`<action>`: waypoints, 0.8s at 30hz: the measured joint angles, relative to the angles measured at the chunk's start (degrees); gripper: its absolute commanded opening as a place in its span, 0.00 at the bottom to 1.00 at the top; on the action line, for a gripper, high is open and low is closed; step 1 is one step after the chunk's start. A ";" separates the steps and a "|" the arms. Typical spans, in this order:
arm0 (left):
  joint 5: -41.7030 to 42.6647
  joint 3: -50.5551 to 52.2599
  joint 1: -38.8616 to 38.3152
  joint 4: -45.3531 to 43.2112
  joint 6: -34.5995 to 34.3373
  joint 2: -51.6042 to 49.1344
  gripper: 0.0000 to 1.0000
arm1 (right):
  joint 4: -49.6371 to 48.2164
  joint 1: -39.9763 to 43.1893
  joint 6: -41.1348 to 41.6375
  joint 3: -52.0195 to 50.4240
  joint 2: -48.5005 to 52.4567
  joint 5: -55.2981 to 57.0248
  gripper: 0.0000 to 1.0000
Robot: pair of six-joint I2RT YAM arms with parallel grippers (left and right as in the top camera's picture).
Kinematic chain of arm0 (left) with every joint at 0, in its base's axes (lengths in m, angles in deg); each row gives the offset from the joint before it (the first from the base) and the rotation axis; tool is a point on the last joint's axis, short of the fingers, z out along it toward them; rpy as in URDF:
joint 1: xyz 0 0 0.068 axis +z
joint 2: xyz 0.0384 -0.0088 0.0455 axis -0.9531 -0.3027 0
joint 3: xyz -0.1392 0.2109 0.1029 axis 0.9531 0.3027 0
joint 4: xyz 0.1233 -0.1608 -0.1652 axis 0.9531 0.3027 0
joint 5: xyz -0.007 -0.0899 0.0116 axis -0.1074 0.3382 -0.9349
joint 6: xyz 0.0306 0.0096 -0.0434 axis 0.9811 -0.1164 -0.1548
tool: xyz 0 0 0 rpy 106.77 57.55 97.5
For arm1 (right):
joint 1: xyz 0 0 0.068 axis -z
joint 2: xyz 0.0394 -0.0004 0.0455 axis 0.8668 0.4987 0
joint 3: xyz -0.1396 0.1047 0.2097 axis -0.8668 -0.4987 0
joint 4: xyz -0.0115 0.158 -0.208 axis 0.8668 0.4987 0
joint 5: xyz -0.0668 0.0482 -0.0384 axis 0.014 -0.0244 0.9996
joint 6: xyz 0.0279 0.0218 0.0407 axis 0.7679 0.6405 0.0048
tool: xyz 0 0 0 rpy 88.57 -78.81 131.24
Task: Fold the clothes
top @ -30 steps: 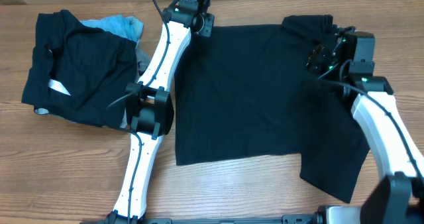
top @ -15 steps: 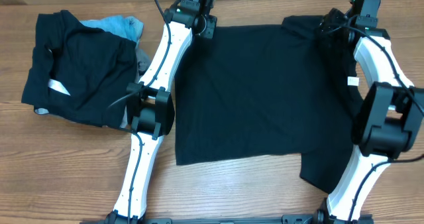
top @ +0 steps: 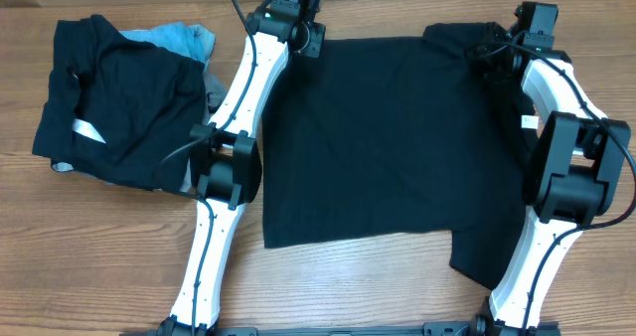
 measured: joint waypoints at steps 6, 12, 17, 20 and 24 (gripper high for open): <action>-0.02 0.00 0.00 0.00 0.00 -0.02 0.04 | 5.35 0.13 0.57 1.53 0.00 -0.94 0.04; 0.00 0.00 0.00 0.02 0.00 -0.02 0.04 | 27.50 1.09 -3.37 14.49 -1.16 -1.68 0.04; -0.02 0.00 0.00 0.07 0.00 -0.02 0.04 | 41.20 1.73 -2.51 16.96 -6.71 -1.75 0.04; -0.02 0.00 0.00 1.05 0.00 0.00 0.04 | 46.75 2.75 -2.14 17.27 -7.50 -1.81 0.04; -0.02 -1.03 0.00 3.43 0.00 -0.02 0.04 | 49.96 3.78 -2.16 17.27 -7.50 -1.77 0.04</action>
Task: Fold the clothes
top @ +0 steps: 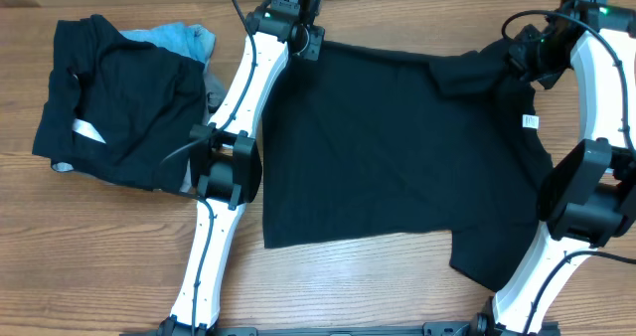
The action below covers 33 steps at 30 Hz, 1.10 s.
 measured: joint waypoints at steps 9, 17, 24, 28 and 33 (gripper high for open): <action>0.00 -11.91 0.00 3.26 0.09 -0.09 0.07 | 8.74 3.50 -0.02 0.07 0.00 1.57 0.04; -0.04 -11.91 0.00 6.16 4.72 -0.09 0.11 | 10.10 6.01 0.00 0.07 0.00 2.45 0.04; -0.02 -11.91 0.00 9.92 8.02 -0.09 0.11 | 15.17 5.95 -0.09 0.07 0.00 1.99 0.04; -0.02 -11.91 0.02 13.86 8.22 -0.09 0.16 | 14.82 5.92 -0.09 0.07 0.00 1.99 0.04; -0.02 -11.89 0.02 20.87 10.49 -0.09 0.31 | 13.55 5.95 -0.07 0.07 0.00 2.05 0.04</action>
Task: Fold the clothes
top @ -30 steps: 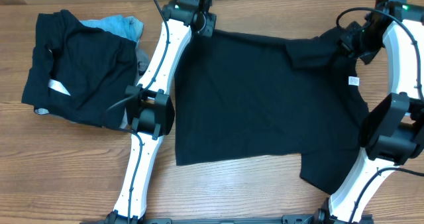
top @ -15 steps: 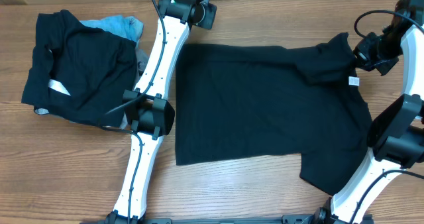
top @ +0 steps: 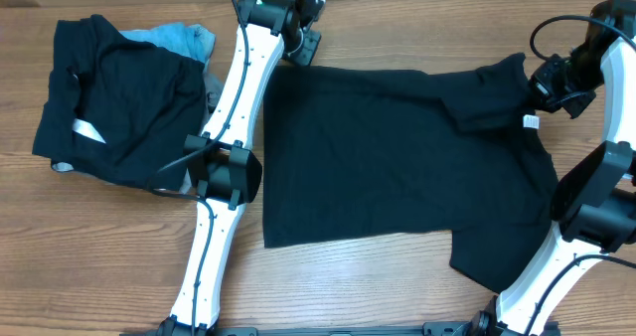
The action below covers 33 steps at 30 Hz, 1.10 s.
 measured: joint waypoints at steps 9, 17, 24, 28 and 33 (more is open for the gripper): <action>-0.59 11.13 0.35 -0.15 -7.63 0.00 0.27 | -2.10 0.00 0.00 0.00 0.00 0.13 0.04; -5.14 13.70 1.09 0.57 -11.89 0.00 0.49 | -2.73 0.00 -0.94 0.00 0.00 0.13 0.04; -5.51 13.70 4.68 3.13 -16.52 0.00 0.62 | -3.61 -0.02 -1.49 0.00 0.00 0.13 0.04; -4.02 14.21 4.87 2.19 -17.31 0.00 0.59 | -3.61 -0.02 -1.53 0.00 0.00 0.13 0.04; -0.02 16.15 4.79 0.94 -18.10 0.00 0.49 | -3.96 0.00 -1.49 0.00 0.00 0.15 0.04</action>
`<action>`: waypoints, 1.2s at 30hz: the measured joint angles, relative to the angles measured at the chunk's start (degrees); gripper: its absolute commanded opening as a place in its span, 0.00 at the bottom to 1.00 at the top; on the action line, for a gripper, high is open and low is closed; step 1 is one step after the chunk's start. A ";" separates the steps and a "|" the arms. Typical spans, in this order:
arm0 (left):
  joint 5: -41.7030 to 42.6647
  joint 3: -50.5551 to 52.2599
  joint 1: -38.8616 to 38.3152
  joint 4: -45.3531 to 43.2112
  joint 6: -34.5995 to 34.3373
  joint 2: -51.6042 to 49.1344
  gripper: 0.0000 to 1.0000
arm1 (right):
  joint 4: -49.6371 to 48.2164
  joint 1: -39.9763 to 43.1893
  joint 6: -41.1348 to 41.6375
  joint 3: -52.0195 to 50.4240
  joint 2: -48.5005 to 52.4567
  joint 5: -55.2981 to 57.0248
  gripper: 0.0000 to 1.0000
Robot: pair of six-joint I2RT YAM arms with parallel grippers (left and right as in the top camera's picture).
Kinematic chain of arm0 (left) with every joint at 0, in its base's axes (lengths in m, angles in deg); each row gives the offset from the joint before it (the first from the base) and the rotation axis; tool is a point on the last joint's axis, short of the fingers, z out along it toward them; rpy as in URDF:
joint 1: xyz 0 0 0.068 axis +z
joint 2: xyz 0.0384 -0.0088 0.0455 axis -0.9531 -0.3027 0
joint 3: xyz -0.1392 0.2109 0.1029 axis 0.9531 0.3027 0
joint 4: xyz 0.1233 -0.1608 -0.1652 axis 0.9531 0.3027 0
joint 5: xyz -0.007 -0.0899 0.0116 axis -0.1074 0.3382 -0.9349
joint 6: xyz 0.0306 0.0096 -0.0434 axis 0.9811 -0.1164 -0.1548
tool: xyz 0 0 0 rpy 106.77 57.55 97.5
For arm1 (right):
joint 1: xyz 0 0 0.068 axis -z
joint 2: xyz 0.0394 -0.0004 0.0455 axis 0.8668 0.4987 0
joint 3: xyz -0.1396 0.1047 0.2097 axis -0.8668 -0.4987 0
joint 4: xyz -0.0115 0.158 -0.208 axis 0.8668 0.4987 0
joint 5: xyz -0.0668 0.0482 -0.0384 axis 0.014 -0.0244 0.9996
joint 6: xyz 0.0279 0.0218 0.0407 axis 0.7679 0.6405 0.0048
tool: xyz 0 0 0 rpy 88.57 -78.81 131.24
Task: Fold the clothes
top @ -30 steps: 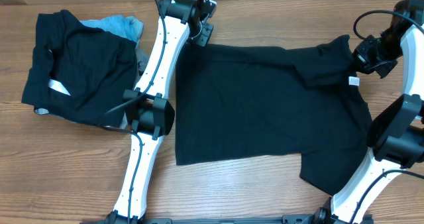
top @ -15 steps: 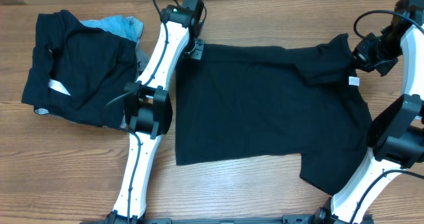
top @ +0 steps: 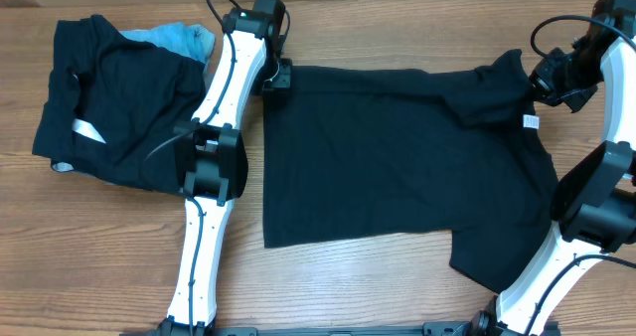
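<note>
A black T-shirt [top: 397,157] lies spread flat across the middle of the table. Its lower right part reaches down to the near edge. My left gripper [top: 277,78] sits at the shirt's far left corner and looks shut on the cloth there. My right gripper [top: 543,80] is at the far right, shut on the raised sleeve [top: 497,83], which is stretched out towards it. A small white tag [top: 530,120] shows just below that sleeve.
A heap of other clothes lies at the far left: a crumpled black garment [top: 109,97] with a light blue one [top: 179,38] under its far edge. Both arm bases stand at the near table edge. Bare wood table [top: 348,286] lies in front of the shirt.
My left gripper has moved left and towards me, and the shirt's far left corner has gone with it, widening the shirt. The right gripper has stayed at the far right with the sleeve.
At first the shirt's right sleeve lay bunched inward under my right gripper, and the left gripper held the far left corner. Then the right gripper was further right with the sleeve drawn out. Now the left corner is also further left, and the far edge lies straighter.
</note>
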 measured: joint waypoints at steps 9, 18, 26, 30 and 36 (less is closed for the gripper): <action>1.14 0.00 -0.02 0.02 -0.33 0.00 0.45 | -0.15 -0.02 -0.02 0.00 0.00 0.00 0.04; 0.61 -0.11 -0.02 2.84 -0.13 0.00 0.46 | -0.24 0.00 -0.02 0.00 0.00 -0.02 0.04; -1.31 -5.09 -0.02 5.01 -0.09 0.00 0.51 | -0.48 -0.02 -0.02 0.00 0.00 0.00 0.04; -1.31 -5.11 -0.13 3.91 -0.11 0.00 0.51 | -0.48 -0.02 -0.02 0.00 0.00 -0.02 0.04; -1.27 -5.11 -3.17 2.75 -0.39 0.00 0.43 | -0.50 0.00 -0.02 0.00 0.00 -0.02 0.04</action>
